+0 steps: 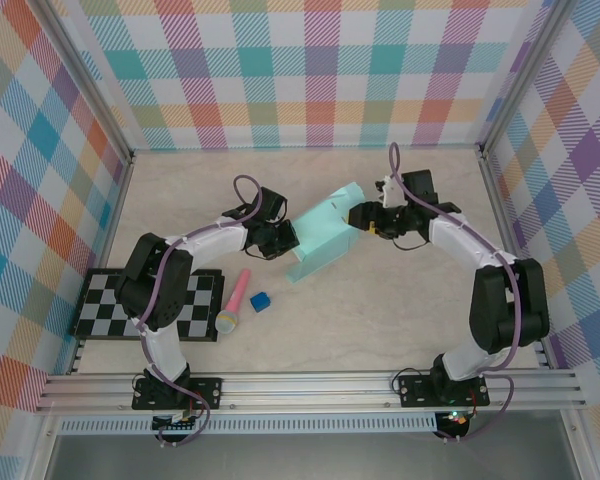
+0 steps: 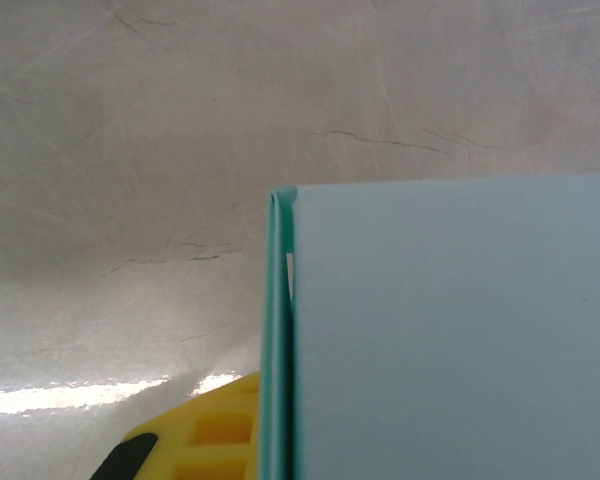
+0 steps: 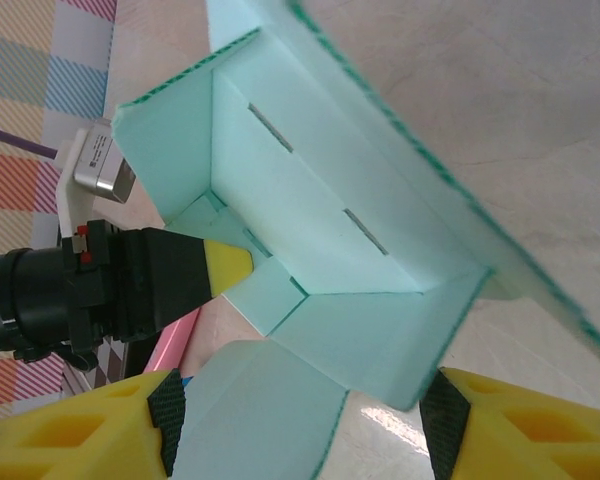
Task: Fold the paper box
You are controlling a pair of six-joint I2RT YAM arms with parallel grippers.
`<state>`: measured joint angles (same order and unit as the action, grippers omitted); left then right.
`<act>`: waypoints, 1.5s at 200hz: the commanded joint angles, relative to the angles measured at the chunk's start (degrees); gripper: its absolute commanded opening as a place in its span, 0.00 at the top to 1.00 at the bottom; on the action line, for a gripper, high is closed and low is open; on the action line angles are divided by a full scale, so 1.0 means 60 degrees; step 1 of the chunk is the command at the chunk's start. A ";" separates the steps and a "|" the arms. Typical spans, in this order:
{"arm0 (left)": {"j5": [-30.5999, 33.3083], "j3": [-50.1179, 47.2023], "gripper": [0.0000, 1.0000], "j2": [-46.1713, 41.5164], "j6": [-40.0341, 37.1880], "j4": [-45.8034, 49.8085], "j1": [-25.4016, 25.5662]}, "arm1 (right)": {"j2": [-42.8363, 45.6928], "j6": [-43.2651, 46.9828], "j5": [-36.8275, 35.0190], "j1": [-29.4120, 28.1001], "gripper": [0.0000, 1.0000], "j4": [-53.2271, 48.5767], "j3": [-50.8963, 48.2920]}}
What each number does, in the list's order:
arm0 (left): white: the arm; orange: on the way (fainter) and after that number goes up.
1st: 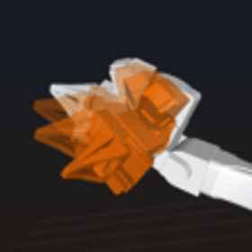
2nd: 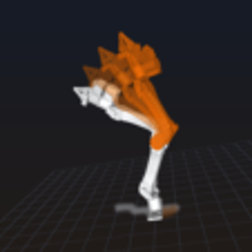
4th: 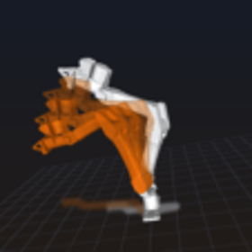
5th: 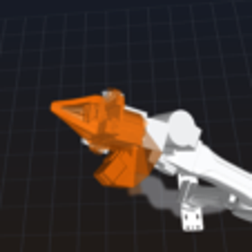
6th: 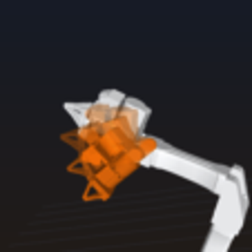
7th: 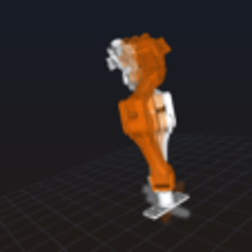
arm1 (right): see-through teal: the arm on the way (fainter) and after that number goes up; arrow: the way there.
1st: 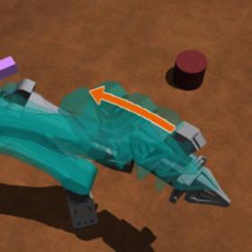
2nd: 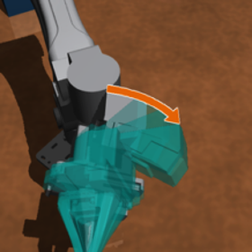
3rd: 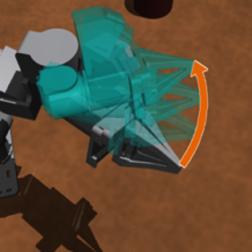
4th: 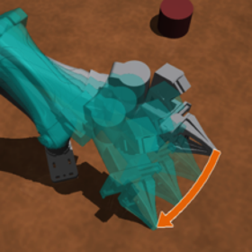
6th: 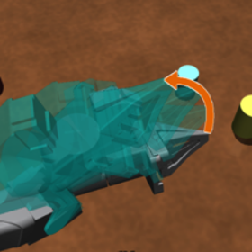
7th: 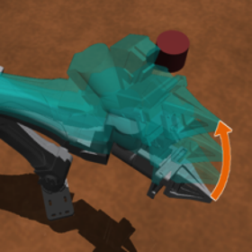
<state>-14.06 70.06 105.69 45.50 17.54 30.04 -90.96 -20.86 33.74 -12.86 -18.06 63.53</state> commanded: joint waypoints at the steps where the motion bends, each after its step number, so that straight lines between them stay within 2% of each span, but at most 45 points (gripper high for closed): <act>1: -0.0239 0.0085 1.00 -0.0169 0.0057 -0.0155 0.0076 | -0.0218 0.0546 -0.0144 -0.0053 0.35 -0.0100 0.0549; 30: -0.0194 0.0100 1.00 -0.0205 -0.0097 -0.0127 0.0116 | -0.0469 0.1374 0.0498 -0.0122 0.35 -0.0059 0.0819; 61: 0.0082 0.0288 1.00 -0.0256 -0.0545 0.0136 0.0193 | -0.0919 0.2212 0.0980 -0.0163 0.35 -0.0777 0.1410; 140: 0.0431 0.0699 1.00 -0.0279 -0.1162 0.0415 0.0237 | -0.1611 0.2784 0.1897 -0.0430 0.37 -0.1496 0.1791; 185: 0.0614 0.0740 1.00 -0.0286 -0.1485 0.0372 0.0293 | -0.2074 0.2838 0.2503 -0.0533 0.37 -0.1310 0.1466; 227: 0.0680 0.0791 1.00 -0.0258 -0.1669 0.0442 0.0354 | -0.2632 0.4049 0.2841 -0.0723 0.38 -0.2513 0.1883; 255: 0.0608 0.0855 1.00 -0.0228 -0.1606 0.0544 0.0354 | -0.2509 0.4945 0.2271 -0.0846 0.40 -0.2935 0.1826; 300: 0.0455 0.0907 1.00 -0.0154 -0.1485 0.0768 0.0346 | -0.1365 0.6247 0.0877 -0.1080 0.39 -0.3136 0.1526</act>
<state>-8.34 72.42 105.69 36.73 25.30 30.79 -103.77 8.21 42.30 -17.12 -32.62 73.60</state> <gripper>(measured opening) 0.093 0.605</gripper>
